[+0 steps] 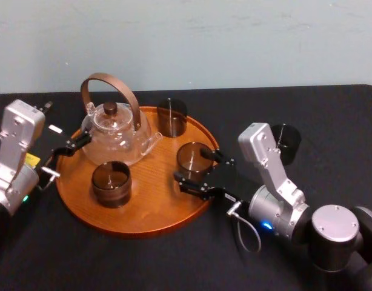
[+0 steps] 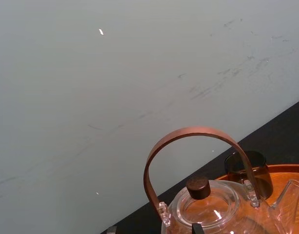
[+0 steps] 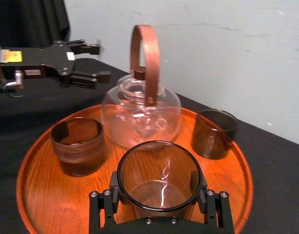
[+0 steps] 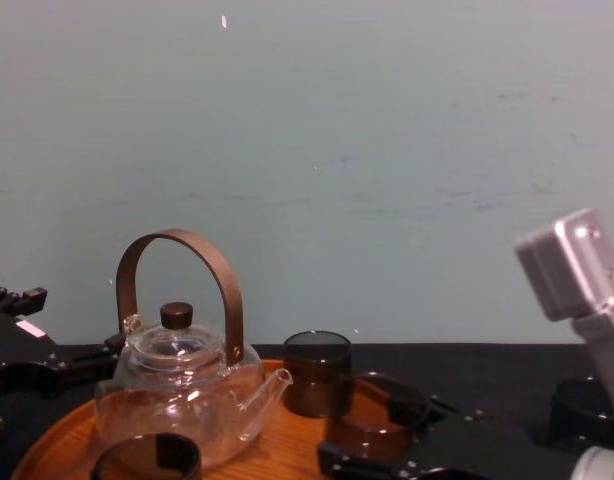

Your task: Pick up the glass from the table and place it on the tray.

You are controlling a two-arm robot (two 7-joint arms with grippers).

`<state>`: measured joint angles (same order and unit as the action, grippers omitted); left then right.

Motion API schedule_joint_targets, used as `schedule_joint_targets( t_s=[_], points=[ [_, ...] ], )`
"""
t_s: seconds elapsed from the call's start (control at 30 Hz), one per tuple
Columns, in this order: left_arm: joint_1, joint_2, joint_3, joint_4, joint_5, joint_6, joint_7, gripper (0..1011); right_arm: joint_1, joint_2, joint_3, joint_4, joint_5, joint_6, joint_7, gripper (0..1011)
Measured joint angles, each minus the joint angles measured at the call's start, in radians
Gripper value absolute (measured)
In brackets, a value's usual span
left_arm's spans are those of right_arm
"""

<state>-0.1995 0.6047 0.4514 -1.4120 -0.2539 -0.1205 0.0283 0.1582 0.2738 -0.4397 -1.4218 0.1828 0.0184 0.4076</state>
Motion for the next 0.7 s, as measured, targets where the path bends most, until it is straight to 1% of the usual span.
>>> schedule_joint_targets(
  t_s=[0.23, 0.7],
  points=[
    [0.000, 0.000, 0.000, 0.000, 0.000, 0.000, 0.000, 1001, 0.023, -0.017, -0.027, 0.026, -0.009, -0.008, 0.003, 905],
    [0.000, 0.000, 0.000, 0.000, 0.000, 0.000, 0.000, 1001, 0.051, -0.047, -0.060, 0.079, -0.010, -0.020, 0.016, 905]
  ],
)
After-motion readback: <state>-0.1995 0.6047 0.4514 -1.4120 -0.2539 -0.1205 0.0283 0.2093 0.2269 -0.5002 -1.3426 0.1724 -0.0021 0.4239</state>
